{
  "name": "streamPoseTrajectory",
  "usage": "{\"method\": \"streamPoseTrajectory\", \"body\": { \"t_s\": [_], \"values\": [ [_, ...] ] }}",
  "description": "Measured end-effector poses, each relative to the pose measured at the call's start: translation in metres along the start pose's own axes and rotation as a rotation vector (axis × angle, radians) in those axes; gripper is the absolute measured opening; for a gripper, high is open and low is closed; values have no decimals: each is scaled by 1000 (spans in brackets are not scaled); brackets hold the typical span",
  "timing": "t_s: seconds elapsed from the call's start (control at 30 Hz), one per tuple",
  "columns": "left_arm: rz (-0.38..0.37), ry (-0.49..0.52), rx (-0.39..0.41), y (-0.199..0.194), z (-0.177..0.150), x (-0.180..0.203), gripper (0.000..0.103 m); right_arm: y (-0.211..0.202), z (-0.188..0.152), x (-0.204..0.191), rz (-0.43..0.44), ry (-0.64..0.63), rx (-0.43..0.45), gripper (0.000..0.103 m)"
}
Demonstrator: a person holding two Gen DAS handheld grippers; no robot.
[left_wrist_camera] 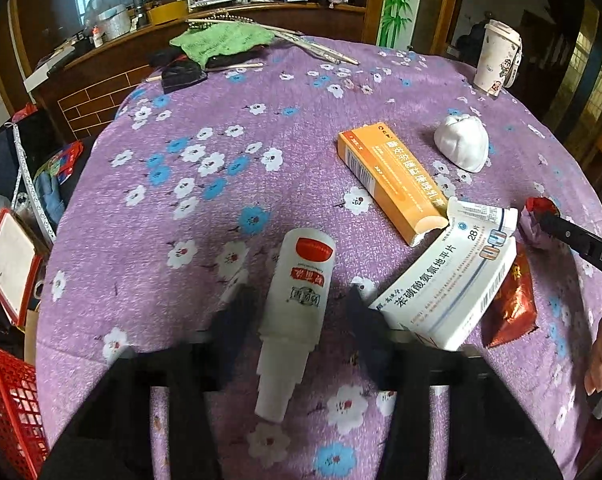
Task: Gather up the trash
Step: 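Grasp the white spray bottle with the left tool while the right tool grasps the red-tied small bag, then carry the bottle and small bag over the red basket and release both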
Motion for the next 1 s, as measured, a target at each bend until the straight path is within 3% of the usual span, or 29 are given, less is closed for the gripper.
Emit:
{"method": "streamPoseTrajectory", "body": {
  "t_s": [0.07, 0.1, 0.13, 0.53, 0.8, 1.0],
  "values": [
    [-11, -5, 3, 2, -1, 0, 29, -3, 0, -1, -5, -15, 22, 30],
    [-6, -5, 12, 2, -2, 0, 29, -4, -1, -2, -3, -17, 29, 17],
    [-3, -2, 14, 1, -2, 0, 29, -6, -1, -3, -2, -16, 34, 14],
    [-7, 5, 125, -53, -10, 4, 29, -65, 1, -35, 51, -35, 130, 15],
    [5, -54, 227, -118, -30, -31, 29, -106, -7, -127, 204, -164, 160, 15],
    [77, -154, 292, -177, -62, -103, 29, -114, -32, -227, 348, -290, 114, 15]
  ]
}}
Point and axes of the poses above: each gripper's, at about its wrist camera, not at the fingertips, and y roughly the way its jaws point, x to its right, z to its top, the point moved 4 cm from there along y, roughly the way its jaws point, and after that the axes turned 6 degrees about -z, right-handed, at the moved point
